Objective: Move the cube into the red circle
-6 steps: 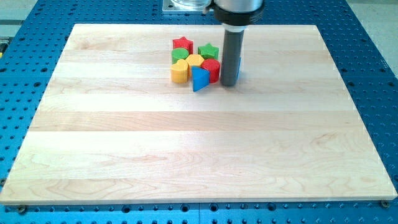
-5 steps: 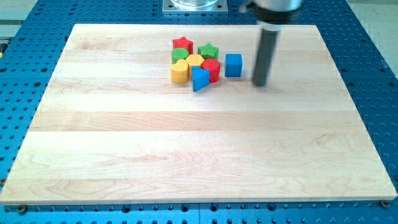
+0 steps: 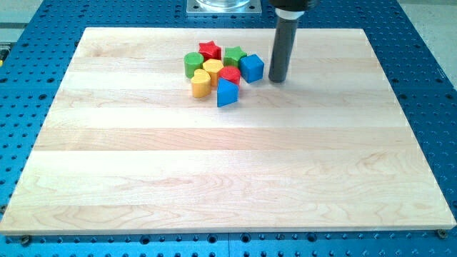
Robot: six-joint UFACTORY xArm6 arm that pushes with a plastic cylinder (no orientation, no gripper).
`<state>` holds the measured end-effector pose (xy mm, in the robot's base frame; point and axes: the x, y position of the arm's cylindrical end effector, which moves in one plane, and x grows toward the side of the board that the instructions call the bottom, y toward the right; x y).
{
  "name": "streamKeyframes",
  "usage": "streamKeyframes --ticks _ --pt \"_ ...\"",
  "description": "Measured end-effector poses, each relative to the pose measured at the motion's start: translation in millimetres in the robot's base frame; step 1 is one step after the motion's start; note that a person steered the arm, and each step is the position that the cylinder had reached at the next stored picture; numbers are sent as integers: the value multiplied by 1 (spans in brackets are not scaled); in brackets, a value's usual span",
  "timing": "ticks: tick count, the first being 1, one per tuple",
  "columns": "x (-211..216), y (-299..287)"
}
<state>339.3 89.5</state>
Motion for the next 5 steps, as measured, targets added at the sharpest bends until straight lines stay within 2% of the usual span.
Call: streamKeyframes --ticks 1,2,3,5 --pt "-20 -8" --pt "-17 -23" --pt "-17 -3" --pt "-19 104"
